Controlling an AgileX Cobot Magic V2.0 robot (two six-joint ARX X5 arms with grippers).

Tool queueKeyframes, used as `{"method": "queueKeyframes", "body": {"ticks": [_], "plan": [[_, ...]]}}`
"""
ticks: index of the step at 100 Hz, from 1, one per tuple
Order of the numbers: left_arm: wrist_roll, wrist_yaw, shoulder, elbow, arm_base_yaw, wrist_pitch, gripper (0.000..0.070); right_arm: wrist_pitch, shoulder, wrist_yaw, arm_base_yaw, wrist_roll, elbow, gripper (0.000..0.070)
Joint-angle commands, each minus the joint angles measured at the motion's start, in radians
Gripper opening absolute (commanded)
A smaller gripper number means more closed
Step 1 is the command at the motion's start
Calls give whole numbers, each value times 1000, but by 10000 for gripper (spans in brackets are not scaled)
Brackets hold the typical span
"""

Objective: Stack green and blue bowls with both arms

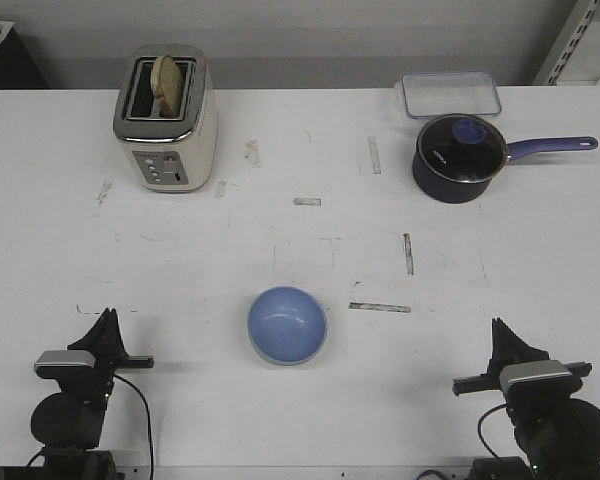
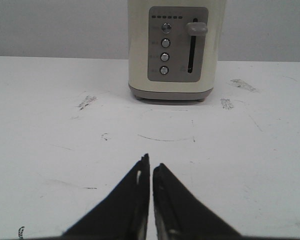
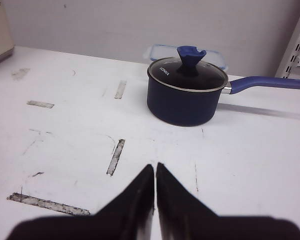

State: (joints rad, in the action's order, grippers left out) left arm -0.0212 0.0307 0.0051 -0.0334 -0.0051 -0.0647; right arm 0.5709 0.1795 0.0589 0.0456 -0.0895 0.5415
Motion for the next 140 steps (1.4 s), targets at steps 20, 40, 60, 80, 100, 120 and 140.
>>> {"method": "queueKeyframes", "body": {"ticks": [20,40,60,80,100,120,140], "plan": [[-10,3,-2,21,-2,-16,2,-170,-11,-14,-6,23,-61,0],[-10,3,-2,21,-2,-16,3,-296,-58,-14,-57,114,-238,0],[-10,3,-2,21,-2,-15,3,-448,-185,-6,-77,165,-448,0],[-10,3,-1,20,-2,-14,3,-503,-178,-8,-72,174,-529,0],[-10,3,-1,20,-2,-12,3,-525,-178,-7,-71,171,-529,0],[-10,3,-1,20,-2,-12,3,-526,-178,-7,-71,171,-529,0],[-10,3,-1,20,-2,-12,2,-526,-178,-7,-71,171,-529,0]]}}
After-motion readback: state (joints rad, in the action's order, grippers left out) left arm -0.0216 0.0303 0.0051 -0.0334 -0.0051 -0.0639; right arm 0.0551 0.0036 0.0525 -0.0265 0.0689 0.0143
